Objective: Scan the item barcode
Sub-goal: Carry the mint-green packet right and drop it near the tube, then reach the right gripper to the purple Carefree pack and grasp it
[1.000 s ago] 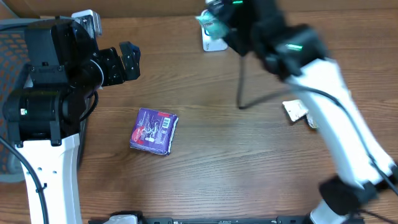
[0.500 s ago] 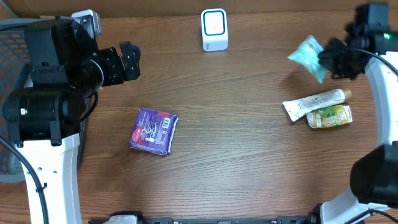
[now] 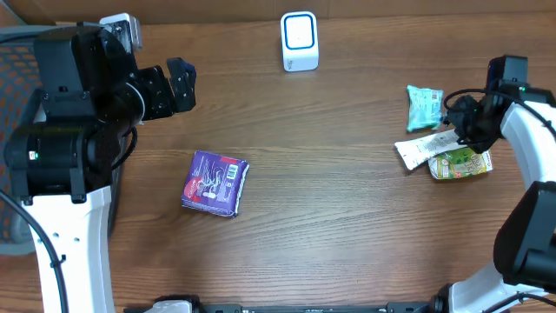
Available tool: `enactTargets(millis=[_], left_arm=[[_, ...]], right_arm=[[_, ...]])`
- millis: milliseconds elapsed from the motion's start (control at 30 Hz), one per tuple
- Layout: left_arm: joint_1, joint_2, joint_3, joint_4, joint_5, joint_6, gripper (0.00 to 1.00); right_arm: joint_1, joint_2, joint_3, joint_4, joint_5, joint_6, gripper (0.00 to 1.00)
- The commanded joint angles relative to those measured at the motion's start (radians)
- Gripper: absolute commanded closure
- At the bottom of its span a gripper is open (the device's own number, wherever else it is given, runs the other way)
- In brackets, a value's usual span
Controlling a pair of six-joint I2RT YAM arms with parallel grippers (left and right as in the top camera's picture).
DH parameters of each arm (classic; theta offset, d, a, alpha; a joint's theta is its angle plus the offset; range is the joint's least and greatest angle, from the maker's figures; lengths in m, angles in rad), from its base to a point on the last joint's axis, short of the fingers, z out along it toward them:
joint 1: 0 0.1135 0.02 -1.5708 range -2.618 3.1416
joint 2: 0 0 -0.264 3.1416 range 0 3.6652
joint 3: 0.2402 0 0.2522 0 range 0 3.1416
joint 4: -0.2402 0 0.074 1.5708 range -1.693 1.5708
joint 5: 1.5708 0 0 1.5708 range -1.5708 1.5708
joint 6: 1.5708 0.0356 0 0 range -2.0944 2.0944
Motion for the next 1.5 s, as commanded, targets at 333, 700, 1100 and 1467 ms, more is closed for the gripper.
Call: enactTargets(millis=[333, 700, 1100, 1467], left_arm=[[0.000, 0.000, 0.008, 0.003, 0.004, 0.019, 0.00], [0.000, 0.000, 0.008, 0.003, 0.004, 0.019, 0.00], [0.000, 0.000, 0.008, 0.003, 0.004, 0.019, 0.00], [0.000, 0.000, 0.008, 0.003, 0.004, 0.019, 0.00]], right_arm=[[0.356, -0.072, 0.209, -0.085, -0.404, -0.079, 0.30], [0.859, 0.010, -0.122, 0.397, -0.401, 0.384, 0.13], [1.114, 0.089, -0.245, 0.761, -0.202, 0.466, 0.11], [1.140, 0.188, -0.245, 0.860, -0.180, 0.468, 0.50]])
